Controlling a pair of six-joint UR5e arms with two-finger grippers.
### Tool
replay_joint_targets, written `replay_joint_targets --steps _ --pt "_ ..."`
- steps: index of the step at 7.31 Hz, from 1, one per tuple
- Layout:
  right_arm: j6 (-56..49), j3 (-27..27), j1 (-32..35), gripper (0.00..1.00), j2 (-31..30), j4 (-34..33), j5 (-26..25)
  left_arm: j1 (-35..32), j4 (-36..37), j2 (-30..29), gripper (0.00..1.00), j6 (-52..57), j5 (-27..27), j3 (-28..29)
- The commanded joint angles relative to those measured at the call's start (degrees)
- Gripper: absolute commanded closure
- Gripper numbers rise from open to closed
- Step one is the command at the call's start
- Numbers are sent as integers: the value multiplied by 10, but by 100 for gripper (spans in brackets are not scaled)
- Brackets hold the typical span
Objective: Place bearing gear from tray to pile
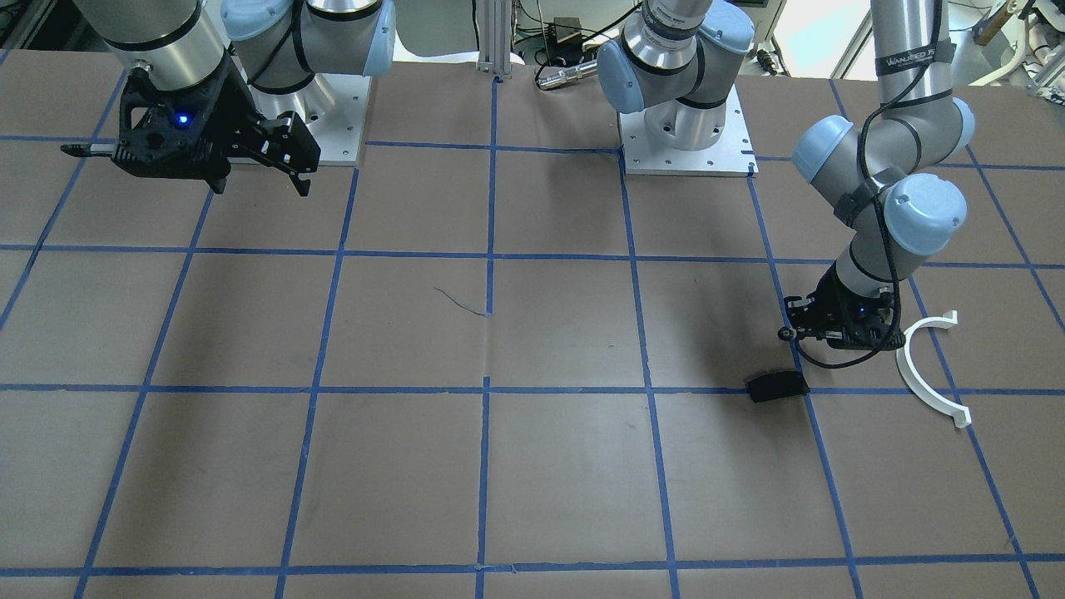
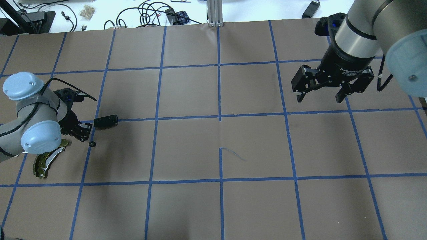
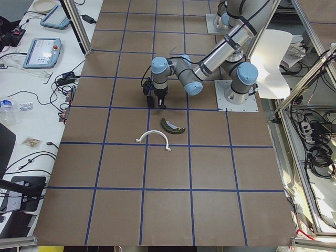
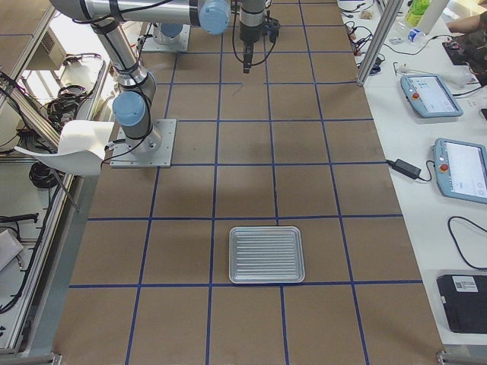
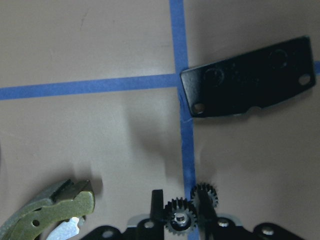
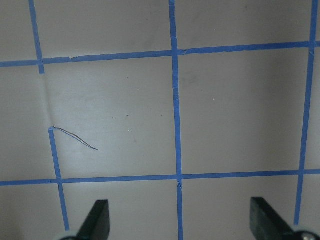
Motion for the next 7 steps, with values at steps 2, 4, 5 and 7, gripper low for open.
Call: replay_joint_targets --steps 2,4,5,7 --pt "0 1 0 0 0 0 -5 3 3 -4 1 9 1 1" --pt "1 1 -1 0 -5 1 -7 3 1 -2 0 7 4 8" --pt "0 2 -1 0 -5 0 -8 3 -2 0 0 7 4 8" --pt "0 15 -1 0 -10 -2 -9 -13 -79 17 0 0 -1 52"
